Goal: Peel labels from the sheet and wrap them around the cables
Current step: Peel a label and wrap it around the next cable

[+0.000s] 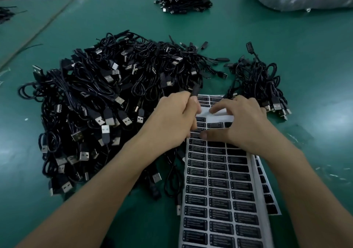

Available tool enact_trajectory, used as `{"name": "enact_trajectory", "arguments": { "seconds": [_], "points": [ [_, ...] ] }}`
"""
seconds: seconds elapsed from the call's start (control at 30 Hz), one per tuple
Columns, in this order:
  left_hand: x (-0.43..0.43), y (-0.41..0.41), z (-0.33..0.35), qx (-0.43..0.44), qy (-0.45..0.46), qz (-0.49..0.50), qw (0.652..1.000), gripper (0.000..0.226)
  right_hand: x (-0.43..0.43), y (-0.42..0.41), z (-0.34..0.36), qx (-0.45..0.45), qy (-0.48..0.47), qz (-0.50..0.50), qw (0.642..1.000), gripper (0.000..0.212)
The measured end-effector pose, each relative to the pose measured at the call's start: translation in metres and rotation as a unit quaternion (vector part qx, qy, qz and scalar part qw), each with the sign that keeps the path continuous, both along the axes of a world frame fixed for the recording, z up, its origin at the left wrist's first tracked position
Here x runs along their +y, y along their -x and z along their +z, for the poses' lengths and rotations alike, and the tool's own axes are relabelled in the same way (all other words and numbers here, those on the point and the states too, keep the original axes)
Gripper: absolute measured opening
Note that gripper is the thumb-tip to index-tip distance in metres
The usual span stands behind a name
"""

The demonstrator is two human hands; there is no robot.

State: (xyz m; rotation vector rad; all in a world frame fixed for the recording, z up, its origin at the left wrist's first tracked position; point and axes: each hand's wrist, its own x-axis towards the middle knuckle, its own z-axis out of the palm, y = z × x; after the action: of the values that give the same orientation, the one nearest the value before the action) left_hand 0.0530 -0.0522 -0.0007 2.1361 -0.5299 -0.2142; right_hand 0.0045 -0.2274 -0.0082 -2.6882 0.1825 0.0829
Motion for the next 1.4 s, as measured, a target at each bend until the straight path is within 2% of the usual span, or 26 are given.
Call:
{"name": "enact_trajectory", "arguments": {
  "seconds": [0.07,0.17,0.3,0.37,0.6,0.83,1.17,1.4],
  "points": [
    [-0.001,0.001,-0.002,-0.020,-0.025,0.014,0.999,0.039,-0.002,0.000,0.000,-0.011,-0.036,-0.002,0.999,0.059],
    [-0.002,0.001,-0.003,-0.011,0.015,0.034,0.999,0.039,-0.006,0.000,-0.002,-0.066,-0.125,0.007,0.990,0.021],
    [-0.004,0.001,-0.009,-0.034,-0.013,0.018,0.999,0.025,-0.007,-0.001,-0.004,-0.116,-0.193,0.007,0.974,0.007],
    [-0.004,0.002,-0.011,-0.055,-0.025,0.014,0.998,0.030,-0.006,-0.002,-0.003,-0.120,-0.240,0.006,0.963,0.006],
    [-0.003,0.000,-0.015,-0.045,0.046,0.027,0.998,0.046,-0.002,-0.001,-0.004,-0.114,-0.347,-0.007,0.931,0.014],
    [-0.005,0.002,-0.016,-0.061,0.060,0.043,0.995,0.048,0.002,-0.004,-0.010,-0.109,-0.375,-0.028,0.920,0.012],
    [-0.007,0.006,-0.014,-0.088,0.030,0.047,0.995,0.044,0.003,-0.004,-0.012,-0.114,-0.393,-0.035,0.912,0.011],
    [-0.005,0.002,-0.016,-0.059,0.057,0.038,0.996,0.040,0.002,-0.004,-0.013,-0.114,-0.385,-0.044,0.915,0.008]
  ]
}}
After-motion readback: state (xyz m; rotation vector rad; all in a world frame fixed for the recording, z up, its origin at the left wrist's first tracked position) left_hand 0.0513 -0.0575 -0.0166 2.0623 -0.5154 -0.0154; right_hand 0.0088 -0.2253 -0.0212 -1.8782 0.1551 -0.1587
